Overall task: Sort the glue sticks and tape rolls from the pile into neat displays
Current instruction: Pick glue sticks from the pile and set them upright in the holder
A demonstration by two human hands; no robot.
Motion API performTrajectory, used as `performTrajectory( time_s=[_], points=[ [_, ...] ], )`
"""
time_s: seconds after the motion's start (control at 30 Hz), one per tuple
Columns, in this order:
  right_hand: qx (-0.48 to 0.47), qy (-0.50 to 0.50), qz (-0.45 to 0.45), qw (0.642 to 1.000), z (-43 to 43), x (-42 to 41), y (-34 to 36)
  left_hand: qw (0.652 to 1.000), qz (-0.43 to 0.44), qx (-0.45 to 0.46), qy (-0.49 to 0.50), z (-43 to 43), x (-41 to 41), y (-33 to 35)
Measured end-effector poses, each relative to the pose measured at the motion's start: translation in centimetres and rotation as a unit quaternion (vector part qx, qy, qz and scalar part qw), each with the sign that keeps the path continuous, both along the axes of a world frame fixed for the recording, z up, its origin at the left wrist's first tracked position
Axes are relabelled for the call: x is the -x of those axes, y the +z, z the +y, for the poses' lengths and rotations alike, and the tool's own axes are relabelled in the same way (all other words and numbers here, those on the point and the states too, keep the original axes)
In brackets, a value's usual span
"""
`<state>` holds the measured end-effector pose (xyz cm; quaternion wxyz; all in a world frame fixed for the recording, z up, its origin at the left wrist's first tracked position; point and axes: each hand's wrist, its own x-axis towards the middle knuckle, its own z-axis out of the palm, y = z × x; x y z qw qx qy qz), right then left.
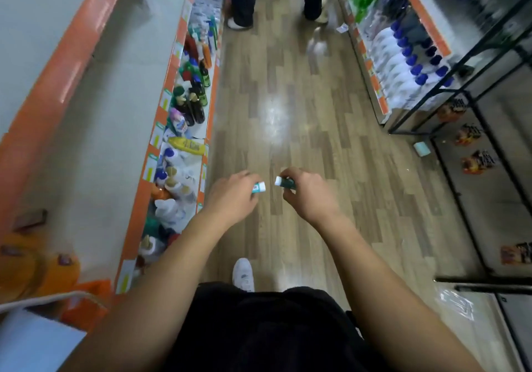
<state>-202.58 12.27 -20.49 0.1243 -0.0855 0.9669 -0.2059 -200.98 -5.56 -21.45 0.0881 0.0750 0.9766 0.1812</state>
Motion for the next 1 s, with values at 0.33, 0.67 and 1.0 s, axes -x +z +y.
performTrajectory(
  time_s=[0.33, 0.67, 1.0],
  points=[
    [0.016, 0.012, -0.012, 1.000, -3.0, 12.8, 0.0, 1.000, -0.010, 0.000, 0.024, -3.1, 12.5, 0.0],
    [0.019, 0.105, 0.022, 0.994, -5.1, 31.1, -0.3, 0.993, -0.010, 0.000, 0.117, -3.8, 27.4, -0.3],
    [-0.002, 0.338, 0.036, 0.940, -12.4, 41.8, 2.2, 0.944, 0.024, -0.013, 0.330, -7.3, 32.1, 2.1]
  ],
)
